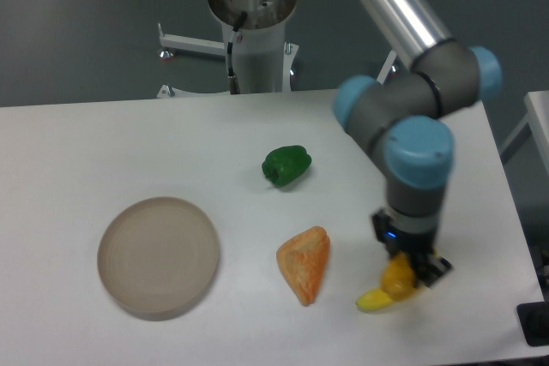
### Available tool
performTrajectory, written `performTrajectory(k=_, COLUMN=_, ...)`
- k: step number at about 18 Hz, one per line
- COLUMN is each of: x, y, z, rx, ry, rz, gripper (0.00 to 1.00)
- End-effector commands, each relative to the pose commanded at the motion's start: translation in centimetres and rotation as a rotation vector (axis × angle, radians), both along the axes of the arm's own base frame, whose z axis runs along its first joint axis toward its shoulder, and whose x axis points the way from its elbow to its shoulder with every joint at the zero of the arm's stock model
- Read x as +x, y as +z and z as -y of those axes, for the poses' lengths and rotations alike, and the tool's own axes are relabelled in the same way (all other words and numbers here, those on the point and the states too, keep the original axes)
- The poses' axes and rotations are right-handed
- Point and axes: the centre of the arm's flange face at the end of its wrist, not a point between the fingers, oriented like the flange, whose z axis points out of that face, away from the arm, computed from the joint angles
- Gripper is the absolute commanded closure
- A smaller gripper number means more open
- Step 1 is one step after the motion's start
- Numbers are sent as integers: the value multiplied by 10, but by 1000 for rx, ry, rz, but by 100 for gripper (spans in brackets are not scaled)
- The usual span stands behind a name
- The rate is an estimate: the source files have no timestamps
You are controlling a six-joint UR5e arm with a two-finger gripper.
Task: Place the yellow pepper on the plate
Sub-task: 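Carry the yellow pepper across the table over the beige plate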
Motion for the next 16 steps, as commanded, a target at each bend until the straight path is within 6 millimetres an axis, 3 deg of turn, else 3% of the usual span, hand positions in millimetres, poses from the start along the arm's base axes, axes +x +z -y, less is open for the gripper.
performTrajectory(k=4, x=99, y=-17, z=0, rx=-31, ry=175, rz=65, gripper=51)
performTrajectory(k=8, x=189, y=-40, z=-13, rx=-53, ry=347, rz=103, gripper=51)
performTrajectory(k=13, x=263, y=-65, z=-26, rx=-73, ry=440, rz=120, gripper=51)
performTrajectory(k=16, x=292, y=-71, z=-30, rx=-77, ry=451, rz=126, gripper=51)
